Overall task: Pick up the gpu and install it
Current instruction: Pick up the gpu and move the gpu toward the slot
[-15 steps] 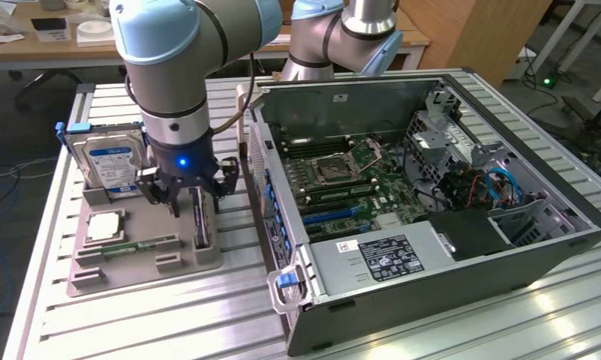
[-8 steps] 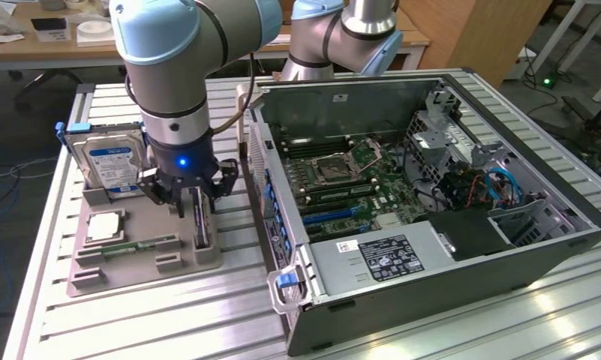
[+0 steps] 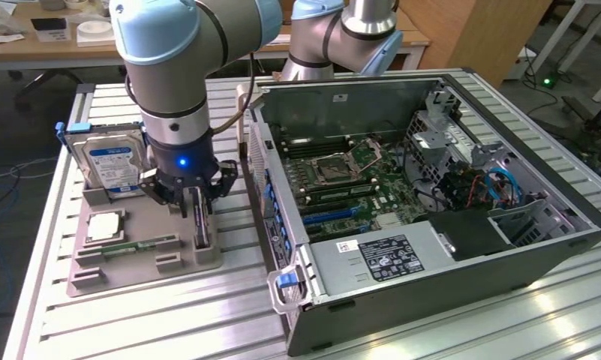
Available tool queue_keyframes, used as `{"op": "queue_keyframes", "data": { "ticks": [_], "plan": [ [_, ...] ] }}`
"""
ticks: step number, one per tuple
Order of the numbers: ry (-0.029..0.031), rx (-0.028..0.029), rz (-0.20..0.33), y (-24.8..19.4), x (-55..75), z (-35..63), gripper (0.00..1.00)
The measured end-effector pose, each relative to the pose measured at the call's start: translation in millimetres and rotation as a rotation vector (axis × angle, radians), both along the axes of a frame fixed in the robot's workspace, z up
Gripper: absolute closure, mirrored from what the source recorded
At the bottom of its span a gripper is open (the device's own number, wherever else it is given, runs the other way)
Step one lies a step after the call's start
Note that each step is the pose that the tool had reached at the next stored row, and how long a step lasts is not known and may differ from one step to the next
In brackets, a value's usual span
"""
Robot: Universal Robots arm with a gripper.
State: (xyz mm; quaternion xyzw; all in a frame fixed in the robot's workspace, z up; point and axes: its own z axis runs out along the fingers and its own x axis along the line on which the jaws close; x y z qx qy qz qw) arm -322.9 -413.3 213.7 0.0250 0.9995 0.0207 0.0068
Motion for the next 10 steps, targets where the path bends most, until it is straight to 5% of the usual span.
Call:
{"op": "queue_keyframes", "data": {
  "ticks": [1,10],
  "plan": [
    [-0.0001,0.0,0.0,0.0,0.0,0.0,0.55],
    [-0.0001,0.0,0.0,0.0,0.9,-0.1,0.55]
  ]
}}
